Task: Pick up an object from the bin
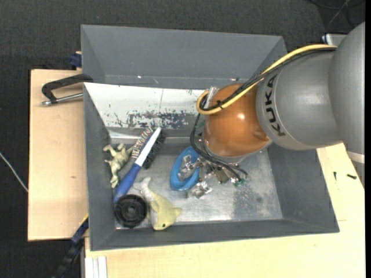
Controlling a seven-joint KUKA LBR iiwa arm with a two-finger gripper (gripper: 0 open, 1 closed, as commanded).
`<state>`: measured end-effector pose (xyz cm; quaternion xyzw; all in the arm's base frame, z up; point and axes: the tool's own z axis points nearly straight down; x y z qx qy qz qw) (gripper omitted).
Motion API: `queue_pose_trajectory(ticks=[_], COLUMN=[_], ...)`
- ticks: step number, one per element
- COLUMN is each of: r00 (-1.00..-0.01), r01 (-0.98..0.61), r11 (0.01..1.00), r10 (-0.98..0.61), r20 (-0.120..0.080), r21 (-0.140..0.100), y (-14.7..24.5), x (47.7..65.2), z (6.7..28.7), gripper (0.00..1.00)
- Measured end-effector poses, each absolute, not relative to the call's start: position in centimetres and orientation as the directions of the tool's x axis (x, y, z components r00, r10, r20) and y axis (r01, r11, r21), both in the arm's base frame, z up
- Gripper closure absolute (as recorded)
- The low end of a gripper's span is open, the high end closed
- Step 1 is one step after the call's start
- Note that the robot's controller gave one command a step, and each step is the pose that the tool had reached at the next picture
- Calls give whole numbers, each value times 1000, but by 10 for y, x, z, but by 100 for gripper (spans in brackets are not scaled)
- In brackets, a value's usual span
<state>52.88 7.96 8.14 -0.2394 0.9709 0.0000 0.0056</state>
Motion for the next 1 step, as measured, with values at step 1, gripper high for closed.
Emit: queue_pose_trajectory(ticks=[1], r00=[-881], r01=[-473], r11=[881], r10=[-473], r20=[-15], r21=[-3], y=[94], x=[556], z=[203], gripper=[100])
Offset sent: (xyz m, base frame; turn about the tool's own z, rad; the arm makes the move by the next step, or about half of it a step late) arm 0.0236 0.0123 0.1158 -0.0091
